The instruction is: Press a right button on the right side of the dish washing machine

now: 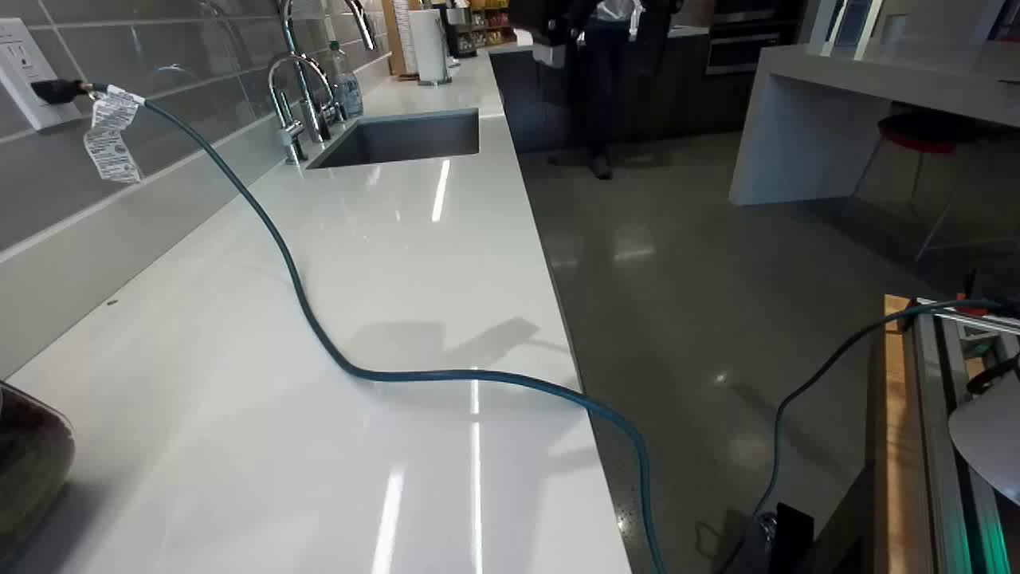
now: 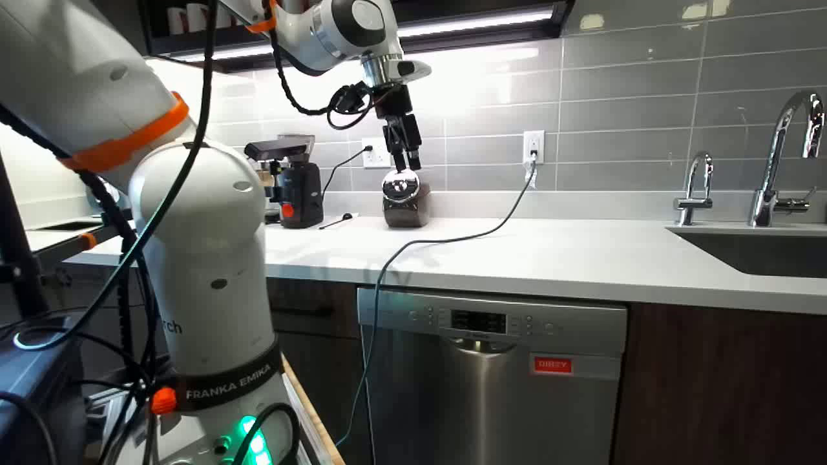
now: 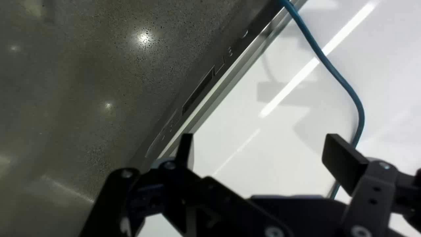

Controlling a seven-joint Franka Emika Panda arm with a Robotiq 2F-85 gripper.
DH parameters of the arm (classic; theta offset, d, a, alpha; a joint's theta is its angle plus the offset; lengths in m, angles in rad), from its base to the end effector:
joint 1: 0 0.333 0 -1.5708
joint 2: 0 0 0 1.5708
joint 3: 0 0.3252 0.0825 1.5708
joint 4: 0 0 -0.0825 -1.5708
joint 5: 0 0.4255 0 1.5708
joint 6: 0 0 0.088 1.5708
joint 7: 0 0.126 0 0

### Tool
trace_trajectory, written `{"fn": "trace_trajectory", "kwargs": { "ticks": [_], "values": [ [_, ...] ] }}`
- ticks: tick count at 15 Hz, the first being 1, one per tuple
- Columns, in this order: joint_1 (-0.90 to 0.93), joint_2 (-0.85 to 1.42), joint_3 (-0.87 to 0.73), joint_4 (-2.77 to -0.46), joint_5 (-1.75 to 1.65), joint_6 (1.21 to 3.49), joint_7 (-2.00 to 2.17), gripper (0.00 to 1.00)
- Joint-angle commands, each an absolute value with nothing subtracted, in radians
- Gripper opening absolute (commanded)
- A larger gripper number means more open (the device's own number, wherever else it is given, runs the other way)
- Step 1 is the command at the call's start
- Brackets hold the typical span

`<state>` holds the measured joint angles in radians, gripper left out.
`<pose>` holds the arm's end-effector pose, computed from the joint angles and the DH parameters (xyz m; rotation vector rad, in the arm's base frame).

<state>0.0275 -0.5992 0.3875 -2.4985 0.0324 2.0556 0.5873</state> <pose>0.3890 0.1751 0.4597 2.9972 -0.3538 0.2915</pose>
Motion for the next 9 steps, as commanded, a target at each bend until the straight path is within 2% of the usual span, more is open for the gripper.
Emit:
{"fn": "trace_trajectory", "kwargs": {
  "ticks": [1,9],
  "values": [
    [0.05,-0.594,0.368,-2.497,0.017,2.053,0.599,1.0],
    [0.026,-0.579,0.364,-2.492,0.001,2.063,0.618,1.0]
  ]
}}
